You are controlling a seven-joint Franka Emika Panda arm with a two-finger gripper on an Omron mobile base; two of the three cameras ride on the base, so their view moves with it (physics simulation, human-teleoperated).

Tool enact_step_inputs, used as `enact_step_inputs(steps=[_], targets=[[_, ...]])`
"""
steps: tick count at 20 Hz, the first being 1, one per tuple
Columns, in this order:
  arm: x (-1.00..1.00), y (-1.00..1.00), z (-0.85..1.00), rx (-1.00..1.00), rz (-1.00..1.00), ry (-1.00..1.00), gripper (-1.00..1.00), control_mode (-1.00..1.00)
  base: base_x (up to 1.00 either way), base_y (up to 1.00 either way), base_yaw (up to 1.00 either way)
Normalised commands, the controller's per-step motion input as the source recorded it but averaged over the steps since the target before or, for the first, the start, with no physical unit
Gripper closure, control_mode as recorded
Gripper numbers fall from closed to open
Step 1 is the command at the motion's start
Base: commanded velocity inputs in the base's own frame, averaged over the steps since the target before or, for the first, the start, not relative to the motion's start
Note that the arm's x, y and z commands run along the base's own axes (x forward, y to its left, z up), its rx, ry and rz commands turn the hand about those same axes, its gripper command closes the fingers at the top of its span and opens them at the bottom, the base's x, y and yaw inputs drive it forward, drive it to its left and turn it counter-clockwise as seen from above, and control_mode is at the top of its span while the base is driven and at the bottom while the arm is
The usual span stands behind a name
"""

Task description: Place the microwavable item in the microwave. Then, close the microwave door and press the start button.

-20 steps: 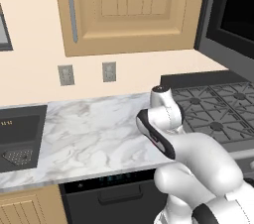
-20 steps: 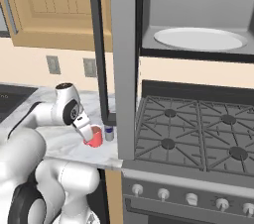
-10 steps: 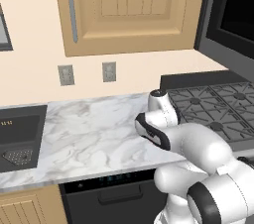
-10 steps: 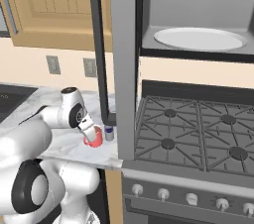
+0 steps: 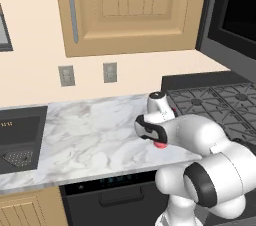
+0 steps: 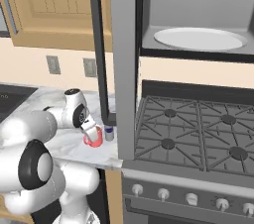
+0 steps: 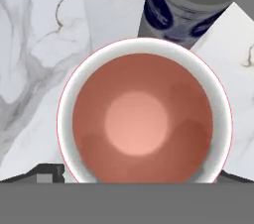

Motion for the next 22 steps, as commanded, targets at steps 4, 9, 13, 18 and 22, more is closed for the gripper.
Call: enact_step_inputs(steps=[4,9,13,18,22], targets=[[0.00,0.00,-0.20,0.00,0.00,0.00,-1.00,-1.00,0.00,0.00,0.00],[0.00,0.00,-0.20,0.00,0.00,0.00,1.00,-1.00,0.00,0.00,0.00],[0.00,0.00,-0.15,0.00,0.00,0.00,1.00,-1.00,0.00,0.00,0.00],[0.00,0.00,-0.14,0.00,0.00,0.00,1.00,-1.00,0.00,0.00,0.00],[0.00,0.00,-0.10,0.00,0.00,0.00,1.00,-1.00,0.00,0.00,0.00]])
